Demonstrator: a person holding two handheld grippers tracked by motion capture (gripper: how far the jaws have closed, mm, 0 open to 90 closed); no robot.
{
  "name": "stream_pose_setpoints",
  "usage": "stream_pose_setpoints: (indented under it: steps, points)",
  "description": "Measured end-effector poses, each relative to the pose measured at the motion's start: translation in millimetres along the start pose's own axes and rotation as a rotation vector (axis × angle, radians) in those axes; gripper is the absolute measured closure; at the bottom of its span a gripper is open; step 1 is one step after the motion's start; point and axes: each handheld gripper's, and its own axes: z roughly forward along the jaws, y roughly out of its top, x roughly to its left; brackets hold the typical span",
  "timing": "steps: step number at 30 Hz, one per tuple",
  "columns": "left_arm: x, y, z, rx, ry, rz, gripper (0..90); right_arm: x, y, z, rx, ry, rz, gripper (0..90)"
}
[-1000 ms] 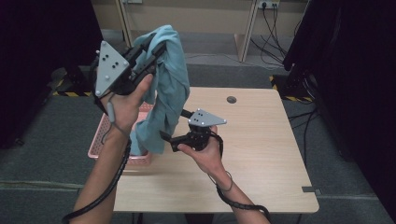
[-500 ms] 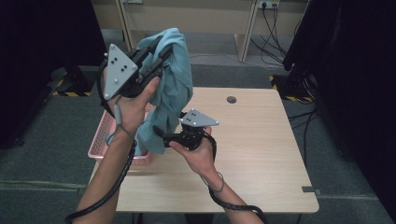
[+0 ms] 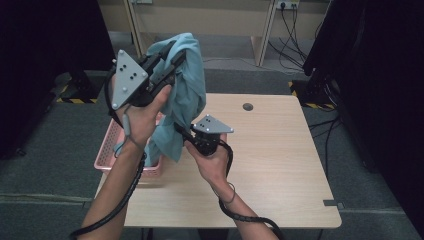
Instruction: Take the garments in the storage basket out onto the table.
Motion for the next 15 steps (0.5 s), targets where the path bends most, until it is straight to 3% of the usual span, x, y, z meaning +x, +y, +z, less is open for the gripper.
stream_pose_setpoints:
  steps: [6,15]
  points:
    - [-2.0,0.1,1.0,0.000,-0.002,0.002,71.4,3.2,-1.1,1.2,-0.010,-0.001,-0.039,77.6]
    - [-3.0,-0.6,0.3,-0.006,0.000,-0.001,70.9,1.8,-6.0,0.3,-0.048,-0.027,-0.016,83.3]
